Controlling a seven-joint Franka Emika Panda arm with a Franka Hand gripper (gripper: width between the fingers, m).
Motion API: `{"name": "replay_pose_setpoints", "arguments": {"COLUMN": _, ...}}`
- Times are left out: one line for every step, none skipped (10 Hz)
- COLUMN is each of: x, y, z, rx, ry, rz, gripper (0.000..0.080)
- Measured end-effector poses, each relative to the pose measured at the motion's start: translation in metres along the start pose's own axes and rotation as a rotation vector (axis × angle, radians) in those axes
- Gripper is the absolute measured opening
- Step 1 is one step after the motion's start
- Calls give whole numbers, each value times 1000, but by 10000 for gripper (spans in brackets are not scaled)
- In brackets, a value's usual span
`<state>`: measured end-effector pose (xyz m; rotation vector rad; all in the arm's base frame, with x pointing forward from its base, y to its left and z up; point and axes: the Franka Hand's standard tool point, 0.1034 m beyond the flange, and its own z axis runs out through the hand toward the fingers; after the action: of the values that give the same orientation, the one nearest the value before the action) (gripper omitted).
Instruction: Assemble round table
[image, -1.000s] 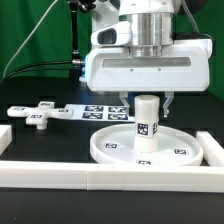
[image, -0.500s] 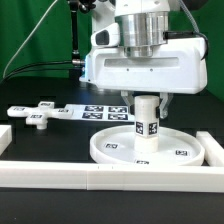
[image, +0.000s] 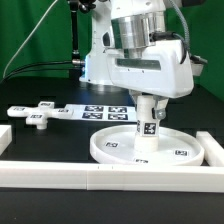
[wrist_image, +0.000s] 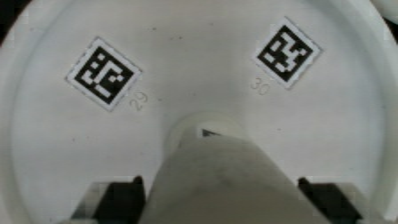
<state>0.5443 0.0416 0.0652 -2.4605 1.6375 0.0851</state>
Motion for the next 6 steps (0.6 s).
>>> {"name": "replay_pose_setpoints", "arguments": {"x": -1, "y": 0, "z": 0, "rx": 3, "ry": -4, "rz": 45, "gripper": 503}}
{"name": "replay_pose_setpoints", "arguments": {"x": -1, "y": 0, "z": 0, "rx": 3, "ry": -4, "rz": 42, "gripper": 503}}
{"name": "replay_pose_setpoints", "arguments": {"x": -1, "y": 0, "z": 0, "rx": 3, "ry": -4, "rz": 27, "gripper": 617}}
{"name": "replay_pose_setpoints", "arguments": {"x": -2, "y": -2, "z": -2, "rx": 6, "ry": -1, "rz": -38, "gripper": 617}}
{"name": "replay_pose_setpoints", "arguments": {"x": -1, "y": -5, "z": -6, "rx": 13, "ry": 3, "rz": -86, "gripper": 643}}
{"name": "replay_pose_setpoints", "arguments": {"x": -2, "y": -6, "z": -8, "rx": 16, "ry": 4, "rz": -166, "gripper": 648}}
